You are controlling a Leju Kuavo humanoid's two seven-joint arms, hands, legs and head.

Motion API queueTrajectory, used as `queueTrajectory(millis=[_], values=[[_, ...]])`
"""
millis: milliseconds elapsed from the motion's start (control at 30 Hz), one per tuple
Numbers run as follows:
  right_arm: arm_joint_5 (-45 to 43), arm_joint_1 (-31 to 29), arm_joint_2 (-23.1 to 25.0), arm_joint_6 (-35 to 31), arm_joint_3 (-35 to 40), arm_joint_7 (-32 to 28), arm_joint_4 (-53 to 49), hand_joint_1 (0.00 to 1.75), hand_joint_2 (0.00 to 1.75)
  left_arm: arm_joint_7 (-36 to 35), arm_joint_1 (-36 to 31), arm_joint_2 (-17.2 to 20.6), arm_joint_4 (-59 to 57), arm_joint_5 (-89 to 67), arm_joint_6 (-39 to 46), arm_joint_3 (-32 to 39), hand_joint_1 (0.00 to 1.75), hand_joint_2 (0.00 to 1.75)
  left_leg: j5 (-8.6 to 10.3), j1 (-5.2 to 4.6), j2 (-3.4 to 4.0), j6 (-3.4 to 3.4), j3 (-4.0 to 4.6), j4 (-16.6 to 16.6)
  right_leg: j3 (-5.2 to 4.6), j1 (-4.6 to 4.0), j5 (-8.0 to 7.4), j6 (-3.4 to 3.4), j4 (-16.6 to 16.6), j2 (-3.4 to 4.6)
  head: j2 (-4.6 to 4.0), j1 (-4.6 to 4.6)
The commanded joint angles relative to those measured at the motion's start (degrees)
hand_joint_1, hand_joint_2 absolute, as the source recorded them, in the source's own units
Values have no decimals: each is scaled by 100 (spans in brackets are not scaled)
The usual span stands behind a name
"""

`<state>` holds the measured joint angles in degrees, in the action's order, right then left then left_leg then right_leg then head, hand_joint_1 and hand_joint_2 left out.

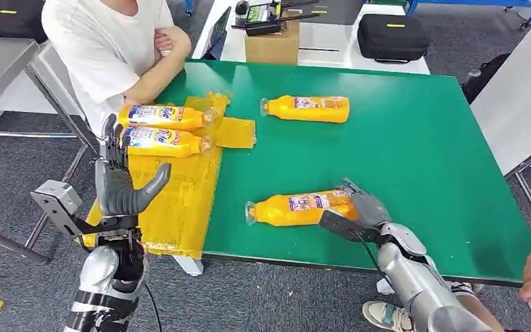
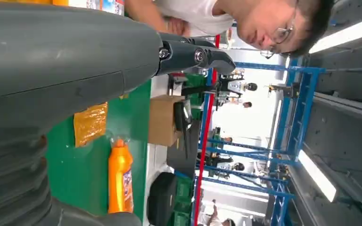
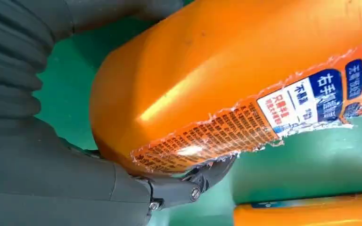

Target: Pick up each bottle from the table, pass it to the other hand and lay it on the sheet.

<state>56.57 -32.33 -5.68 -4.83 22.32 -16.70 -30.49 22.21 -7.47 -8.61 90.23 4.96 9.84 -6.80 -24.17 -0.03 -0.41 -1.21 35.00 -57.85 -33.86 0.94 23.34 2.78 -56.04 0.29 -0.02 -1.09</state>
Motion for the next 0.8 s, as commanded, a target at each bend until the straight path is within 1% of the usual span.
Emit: queueTrajectory(millis=[33, 67, 133, 167, 233, 367, 433, 600, 633, 700, 733, 767, 800], values=[[-119, -127, -3, 289, 612, -426, 801, 145, 175, 38, -394, 158, -638, 154, -65, -195, 0, 175, 1, 5, -12, 6, -17, 6, 20, -6, 3, -8, 6, -15, 2, 0], [-170, -142, -2, 293, 661, -501, 811, 145, 175, 54, -433, 154, -692, 174, -72, -210, 0, 175, 3, 6, -16, 8, -20, 10, 24, -7, 3, -12, 9, -20, 2, -2], [-241, -179, -3, 314, 809, -699, 804, 168, 175, 82, -490, 159, -765, 200, -87, -258, 0, 175, 1, 9, -13, 8, -24, 8, 29, -11, 3, -12, 10, -18, 2, 0], [-263, -183, 12, 240, 870, -715, 786, 168, 175, 98, -491, 163, -768, 210, -91, -276, 0, 175, 1, 7, -8, 6, -22, 7, 26, -8, 3, -9, 7, -12, 2, 0], [-240, -220, 5, 226, 1013, -717, 766, 175, 175, 115, -472, 175, -754, 208, -95, -291, 0, 175, 0, 6, 0, 6, -24, 6, 27, -8, 3, -9, 6, -6, 2, 0], [-387, -123, -102, 131, 1065, -849, 683, 175, 175, 137, -464, 183, -753, 203, -98, -304, 0, 175, -1, 8, -2, 10, -29, 10, 34, -10, 5, -15, 8, -9, 0, 0], [-550, 36, -170, -96, 986, -1019, 571, 175, 175, 159, -456, 190, -751, 207, -116, -326, 0, 175, 2, 6, -7, 6, -20, 6, 25, -7, 3, -8, 6, -10, 2, 0], [-868, 547, -246, -700, 693, -1341, 136, 175, 175, 198, -339, 233, -639, 198, -112, -290, 0, 175, -1, 9, -24, 9, -29, 14, 39, -11, 8, -13, 15, -23, 2, -2], [-984, 735, -250, -864, 555, -1420, -107, 175, 175, 242, -285, 231, -586, 174, -92, -252, 0, 175, -2, 8, -20, 7, -23, 9, 32, -10, 6, -10, 11, -15, 0, 0], [-1083, 929, -237, -1026, 428, -1504, -365, 175, 175, 276, -229, 244, -523, 145, -81, -224, 0, 175, -3, 7, -20, 8, -24, 11, 34, -9, 9, -10, 11, -14, 2, -2], [-1321, 1143, -161, -1106, 157, -1658, -709, 175, 175, 436, -186, 240, -465, -60, 53, -181, 0, 175, -3, 7, -16, 6, -16, 7, 26, -8, 6, -7, 8, -8, 0, 0], [-1453, 1252, -101, -1123, 11, -1756, -910, 175, 175, 567, -157, 236, -422, -255, 196, -153, 0, 175, -4, 7, -17, 7, -19, 8, 29, -9, 8, -9, 8, -9, 0, 0], [-1449, 1329, -79, -1071, -5, -1728, -1086, 175, 175, 569, -111, 221, -357, -262, 202, -121, 0, 175, -7, 10, -17, 10, -22, 9, 34, -12, 11, -13, 10, -10, 2, 0]])
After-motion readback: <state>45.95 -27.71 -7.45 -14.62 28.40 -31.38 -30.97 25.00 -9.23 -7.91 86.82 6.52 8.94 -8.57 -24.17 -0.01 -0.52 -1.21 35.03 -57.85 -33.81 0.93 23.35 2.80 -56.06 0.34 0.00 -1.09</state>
